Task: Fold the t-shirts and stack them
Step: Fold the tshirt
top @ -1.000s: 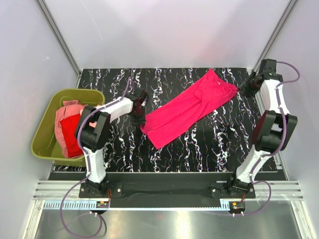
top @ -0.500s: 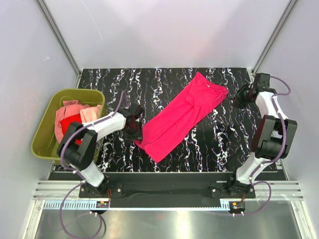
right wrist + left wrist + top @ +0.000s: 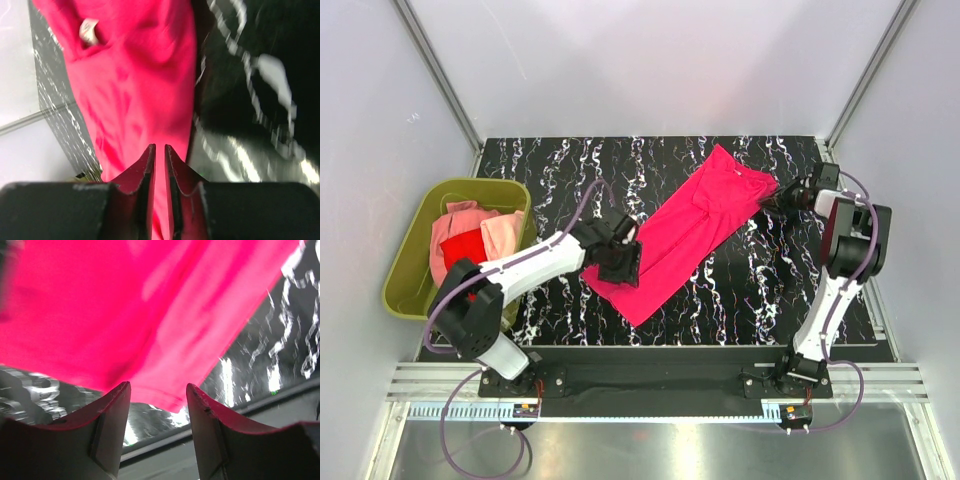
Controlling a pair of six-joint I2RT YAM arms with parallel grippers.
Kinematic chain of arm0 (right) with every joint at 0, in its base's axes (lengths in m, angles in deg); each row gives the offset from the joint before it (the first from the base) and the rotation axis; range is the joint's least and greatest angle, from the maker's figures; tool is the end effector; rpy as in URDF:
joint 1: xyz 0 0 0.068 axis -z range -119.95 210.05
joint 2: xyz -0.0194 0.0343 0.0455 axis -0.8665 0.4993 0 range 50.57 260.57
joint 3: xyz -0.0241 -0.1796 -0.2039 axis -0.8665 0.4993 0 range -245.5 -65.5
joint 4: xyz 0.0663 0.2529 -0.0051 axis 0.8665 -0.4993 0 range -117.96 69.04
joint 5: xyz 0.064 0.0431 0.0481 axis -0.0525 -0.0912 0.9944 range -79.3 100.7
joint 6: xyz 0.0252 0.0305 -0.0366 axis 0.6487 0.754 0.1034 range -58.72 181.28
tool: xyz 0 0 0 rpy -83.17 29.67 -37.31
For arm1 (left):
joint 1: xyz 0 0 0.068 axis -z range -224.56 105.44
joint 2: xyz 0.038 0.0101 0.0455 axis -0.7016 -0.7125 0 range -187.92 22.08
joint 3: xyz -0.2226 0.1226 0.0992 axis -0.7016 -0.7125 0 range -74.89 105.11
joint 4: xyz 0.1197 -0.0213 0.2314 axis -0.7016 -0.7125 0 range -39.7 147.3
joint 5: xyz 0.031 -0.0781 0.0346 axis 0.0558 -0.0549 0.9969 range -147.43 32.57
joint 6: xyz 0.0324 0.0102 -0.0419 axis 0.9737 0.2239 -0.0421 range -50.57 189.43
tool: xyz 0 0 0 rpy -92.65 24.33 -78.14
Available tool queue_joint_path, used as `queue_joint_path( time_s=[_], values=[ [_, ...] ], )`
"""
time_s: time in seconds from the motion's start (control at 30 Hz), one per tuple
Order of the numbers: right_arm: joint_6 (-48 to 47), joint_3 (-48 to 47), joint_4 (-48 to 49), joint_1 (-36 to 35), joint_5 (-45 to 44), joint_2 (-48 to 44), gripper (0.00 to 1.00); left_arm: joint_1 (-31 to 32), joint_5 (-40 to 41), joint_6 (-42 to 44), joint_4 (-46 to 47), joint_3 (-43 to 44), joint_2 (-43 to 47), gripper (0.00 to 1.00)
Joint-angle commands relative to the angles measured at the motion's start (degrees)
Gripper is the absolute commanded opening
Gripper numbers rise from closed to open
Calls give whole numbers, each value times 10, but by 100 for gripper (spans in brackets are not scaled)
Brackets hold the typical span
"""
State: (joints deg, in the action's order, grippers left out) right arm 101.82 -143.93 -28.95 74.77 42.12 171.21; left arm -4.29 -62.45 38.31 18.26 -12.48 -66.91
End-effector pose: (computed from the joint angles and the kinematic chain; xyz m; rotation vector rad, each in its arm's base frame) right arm 0.4334 -0.0947 0.1404 0.9146 2.2848 0.8695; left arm 0.2317 -0.2004 0.2219 0.2506 2.8001 -0.4545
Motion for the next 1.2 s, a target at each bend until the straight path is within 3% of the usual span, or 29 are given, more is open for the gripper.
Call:
queue_joint_path(
  time_s=[0.0,0.27,0.43,0.53,0.63,0.73,0.93,1.17],
  values=[
    [21,-53,42,-2,30,31,19,29,-51,-8,41,-29,-9,53],
    [-6,-199,-38,-2,-11,135,18,68,-13,-69,27,-35,-62,54],
    [-35,-346,-118,-2,-37,222,19,88,-32,-131,41,0,-2,56],
    [-59,-433,-165,-2,-51,262,20,82,-55,-118,43,76,27,61],
    [-90,-547,-208,-2,-62,309,23,61,-40,-63,-29,161,-10,61],
    [-112,-622,-282,-2,-65,326,28,19,10,-10,-59,156,-37,60],
    [-110,-453,-256,-3,-67,162,44,-74,-43,72,-34,113,-73,60],
    [-92,-234,-251,-18,-47,-34,48,-88,-41,142,-19,100,-105,63]
  ],
)
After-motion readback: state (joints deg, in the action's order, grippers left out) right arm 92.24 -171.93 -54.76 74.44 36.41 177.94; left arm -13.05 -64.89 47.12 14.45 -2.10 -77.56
